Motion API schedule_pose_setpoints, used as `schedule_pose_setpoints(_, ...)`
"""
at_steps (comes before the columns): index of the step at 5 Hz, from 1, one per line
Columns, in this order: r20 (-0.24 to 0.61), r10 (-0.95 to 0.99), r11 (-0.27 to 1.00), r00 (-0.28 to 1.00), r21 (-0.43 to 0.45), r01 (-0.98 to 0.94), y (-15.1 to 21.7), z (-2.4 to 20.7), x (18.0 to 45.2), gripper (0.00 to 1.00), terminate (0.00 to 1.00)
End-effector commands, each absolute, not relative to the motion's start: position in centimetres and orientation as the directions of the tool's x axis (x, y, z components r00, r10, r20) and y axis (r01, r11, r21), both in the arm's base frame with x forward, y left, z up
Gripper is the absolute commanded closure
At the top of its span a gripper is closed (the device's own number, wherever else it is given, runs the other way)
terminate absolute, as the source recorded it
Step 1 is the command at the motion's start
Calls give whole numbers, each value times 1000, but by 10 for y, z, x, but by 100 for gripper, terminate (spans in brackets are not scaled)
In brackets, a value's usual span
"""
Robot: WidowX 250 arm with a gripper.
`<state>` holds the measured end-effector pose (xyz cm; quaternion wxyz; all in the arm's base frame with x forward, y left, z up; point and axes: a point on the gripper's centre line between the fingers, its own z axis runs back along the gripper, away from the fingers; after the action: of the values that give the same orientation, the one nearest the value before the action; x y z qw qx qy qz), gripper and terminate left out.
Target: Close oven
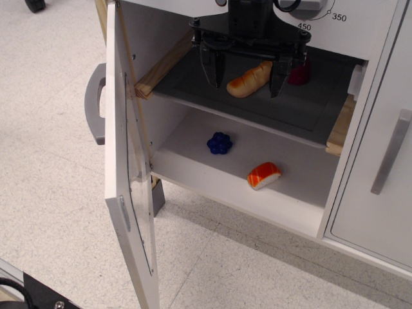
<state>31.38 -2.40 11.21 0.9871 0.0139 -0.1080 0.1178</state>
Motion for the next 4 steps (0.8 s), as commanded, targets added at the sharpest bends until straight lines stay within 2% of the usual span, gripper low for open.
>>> schedule_pose_setpoints(1, 216, 230, 972, 949, 2, -236, -24, 112, 314, 0, 0)
schedule_pose_setpoints(2, 250, 286, 958, 925, -41, -285, -3, 131, 296, 0, 0)
schedule_pose_setpoints(3, 280, 330, 942, 901, -29, -336, 24, 145, 274, 0, 0)
schedule_pose_setpoints(4, 272, 381, 914, 884, 33, -404, 54, 153, 253, 0, 0)
